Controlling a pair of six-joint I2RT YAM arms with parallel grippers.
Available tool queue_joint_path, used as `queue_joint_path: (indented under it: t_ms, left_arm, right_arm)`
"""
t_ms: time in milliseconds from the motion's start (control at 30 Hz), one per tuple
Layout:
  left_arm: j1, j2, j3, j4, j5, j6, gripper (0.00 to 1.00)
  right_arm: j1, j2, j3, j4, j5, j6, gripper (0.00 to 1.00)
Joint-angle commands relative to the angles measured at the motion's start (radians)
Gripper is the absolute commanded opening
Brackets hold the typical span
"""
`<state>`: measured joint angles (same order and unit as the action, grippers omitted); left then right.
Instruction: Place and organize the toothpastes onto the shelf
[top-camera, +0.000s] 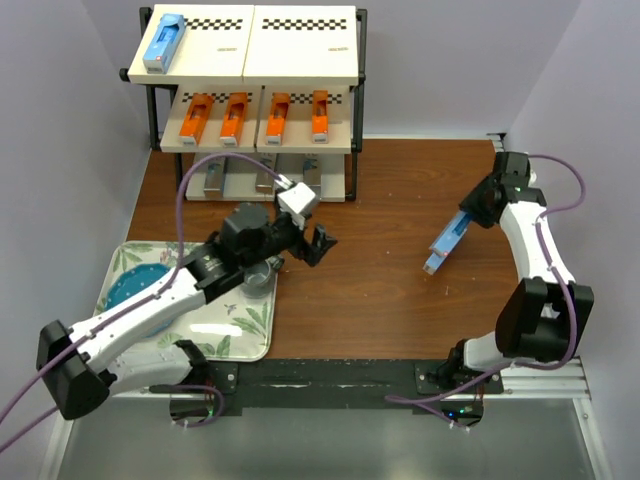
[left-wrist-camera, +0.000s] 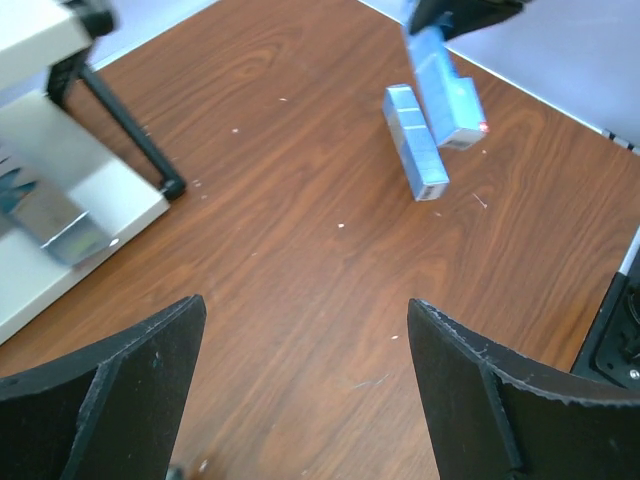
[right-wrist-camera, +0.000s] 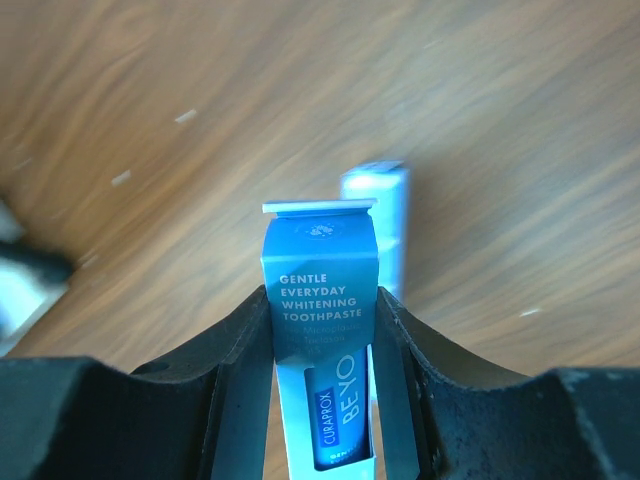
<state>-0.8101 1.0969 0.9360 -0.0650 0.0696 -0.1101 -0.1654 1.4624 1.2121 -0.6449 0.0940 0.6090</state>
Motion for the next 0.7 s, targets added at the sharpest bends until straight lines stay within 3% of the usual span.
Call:
queue_joint_path:
  t_ms: [0,367,667]
  left_arm:
    - [-0.141,0.058,0.011,0.169,-0.189,0.059,0.88]
    - [-0.388,0.239,-0.045,0.442,-0.522,0.231,0.91]
    - [-0.452,0.396,-0.078,0.623,-0.626,0.25,0.91]
  right_arm:
    - [0.09,-0.074,-0.035,0.01,-0.065,0.17,0.2]
    - [0.332,-0.14,-0.12,0.07,-0.092,0.373,0.21]
    - [0.452,-0.12,-0.103,0.088,-0.065,0.443,0.22]
